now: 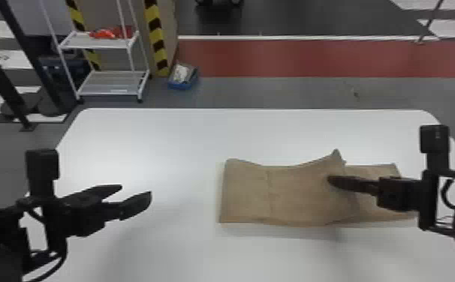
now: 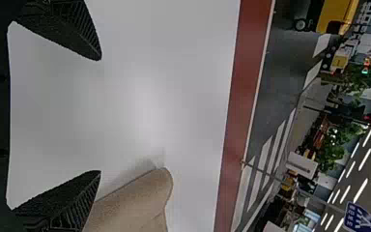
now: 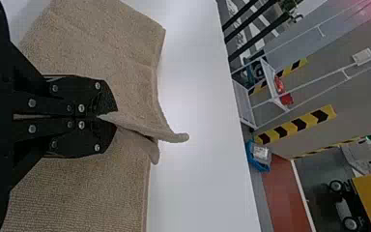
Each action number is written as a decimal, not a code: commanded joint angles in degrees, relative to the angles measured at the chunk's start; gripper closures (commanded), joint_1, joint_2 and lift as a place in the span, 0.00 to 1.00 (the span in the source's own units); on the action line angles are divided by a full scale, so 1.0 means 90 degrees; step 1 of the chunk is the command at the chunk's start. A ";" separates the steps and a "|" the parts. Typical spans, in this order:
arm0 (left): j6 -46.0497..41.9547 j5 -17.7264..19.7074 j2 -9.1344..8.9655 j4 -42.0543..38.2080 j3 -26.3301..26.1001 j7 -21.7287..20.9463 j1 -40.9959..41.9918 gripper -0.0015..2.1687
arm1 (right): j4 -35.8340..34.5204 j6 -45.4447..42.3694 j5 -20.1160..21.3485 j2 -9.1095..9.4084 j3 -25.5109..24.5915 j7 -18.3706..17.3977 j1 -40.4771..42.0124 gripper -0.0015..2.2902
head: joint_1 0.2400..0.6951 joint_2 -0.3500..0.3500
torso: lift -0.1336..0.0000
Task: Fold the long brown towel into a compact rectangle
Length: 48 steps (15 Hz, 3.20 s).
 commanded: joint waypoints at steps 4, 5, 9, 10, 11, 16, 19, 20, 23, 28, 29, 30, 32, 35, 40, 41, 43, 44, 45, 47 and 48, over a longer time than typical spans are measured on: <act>0.0000 -0.0010 0.0000 0.0049 -0.0015 0.0011 0.0001 0.02 | 0.0207 0.0032 0.0057 -0.0056 -0.0015 -0.0069 -0.0097 0.72 | 1.00 0.52 | 0.10; 0.0000 -0.0010 0.0000 0.0049 -0.0015 0.0011 -0.0018 0.02 | 0.0041 0.0188 -0.0275 -0.0036 -0.0181 -0.0059 -0.0068 0.72 | 1.00 0.51 | 0.10; 0.0000 -0.0010 0.0029 0.0069 -0.0015 0.0011 -0.0018 0.02 | 0.0032 0.0442 -0.0344 -0.0075 -0.0376 -0.0069 -0.0127 0.72 | 1.00 0.51 | 0.10; 0.0000 -0.0010 0.0019 0.0069 -0.0034 0.0011 -0.0038 0.02 | -0.0135 0.0520 -0.0559 -0.0036 -0.0523 -0.0059 -0.0117 0.72 | 1.00 0.51 | 0.10; 0.0000 -0.0010 0.0009 0.0049 -0.0044 0.0011 -0.0048 0.02 | -0.0408 0.0930 -0.0930 -0.0017 -0.0864 -0.0059 -0.0205 0.72 | 1.00 0.51 | 0.10; 0.0000 -0.0020 0.0019 0.0117 -0.0132 0.0040 -0.0116 0.02 | -0.0369 0.1008 -0.1105 0.0071 -0.1040 -0.0049 -0.0303 0.72 | 1.00 0.49 | 0.10; -0.0059 -0.0020 0.0029 0.0264 -0.0152 0.0050 -0.0135 0.02 | -0.0076 0.0793 -0.0891 0.0013 -0.0894 -0.0069 -0.0263 0.72 | 1.00 0.48 | 0.10; -0.0059 -0.0029 0.0019 0.0264 -0.0171 0.0050 -0.0155 0.02 | -0.0301 0.0832 -0.1232 0.0071 -0.1069 -0.0049 -0.0273 0.72 | 1.00 0.47 | 0.10; -0.0078 -0.0020 0.0019 0.0264 -0.0161 0.0040 -0.0116 0.02 | -0.0467 0.1184 -0.1516 0.0091 -0.1694 -0.0040 -0.0400 0.72 | 1.00 0.47 | 0.10; -0.0078 -0.0059 -0.0010 0.0293 -0.0210 0.0060 -0.0116 0.02 | 0.0090 0.0598 -0.1408 -0.0007 -0.1655 -0.0118 -0.0332 0.72 | 1.00 0.42 | 0.10; -0.0078 -0.0059 -0.0010 0.0303 -0.0230 0.0060 -0.0116 0.02 | 0.0129 0.0578 -0.1389 -0.0007 -0.1597 -0.0137 -0.0293 0.72 | 1.00 0.41 | 0.10; -0.0078 -0.0068 -0.0010 0.0293 -0.0249 0.0060 -0.0116 0.02 | 0.0139 0.0578 -0.1389 -0.0007 -0.1577 -0.0147 -0.0293 0.72 | 1.00 0.40 | 0.10; -0.0078 -0.0088 -0.0010 0.0264 -0.0249 0.0060 -0.0106 0.02 | -0.0086 0.0891 -0.1535 -0.0036 -0.1763 -0.0127 -0.0371 0.72 | 1.00 0.41 | 0.10; -0.0078 -0.0098 -0.0010 0.0303 -0.0259 0.0070 -0.0087 0.02 | -0.0008 0.0618 -0.1350 -0.0163 -0.1763 -0.0147 -0.0068 0.72 | 1.00 0.39 | 0.10; -0.0078 -0.0137 -0.0020 0.0313 -0.0308 0.0079 -0.0096 0.02 | 0.0588 0.0227 -0.1340 -0.0310 -0.1743 -0.0254 -0.0205 0.72 | 1.00 0.34 | 0.10; -0.0078 -0.0137 -0.0020 0.0313 -0.0308 0.0070 -0.0096 0.02 | 0.0588 0.0266 -0.1359 -0.0319 -0.1782 -0.0245 -0.0263 0.72 | 1.00 0.34 | 0.10; -0.0078 -0.0146 -0.0010 0.0313 -0.0278 0.0070 -0.0096 0.02 | 0.0276 0.0793 -0.1672 -0.0417 -0.2153 -0.0215 -0.0371 0.72 | 1.00 0.33 | 0.10; -0.0078 -0.0146 -0.0010 0.0323 -0.0259 0.0079 -0.0096 0.02 | 0.0198 0.0969 -0.1760 -0.0456 -0.2368 -0.0186 -0.0351 0.72 | 1.00 0.33 | 0.10; -0.0078 -0.0146 -0.0010 0.0352 -0.0259 0.0089 -0.0096 0.02 | 0.0285 0.0813 -0.1691 -0.0515 -0.2359 -0.0206 -0.0312 0.72 | 1.00 0.32 | 0.10; -0.0078 -0.0146 -0.0020 0.0410 -0.0318 0.0089 -0.0116 0.02 | 0.0871 0.0129 -0.1555 -0.0534 -0.2163 -0.0254 -0.0244 0.72 | 1.00 0.30 | 0.10; -0.0078 -0.0146 -0.0020 0.0410 -0.0337 0.0089 -0.0126 0.02 | 0.0979 0.0110 -0.1516 -0.0544 -0.2085 -0.0323 -0.0293 0.72 | 1.00 0.29 | 0.10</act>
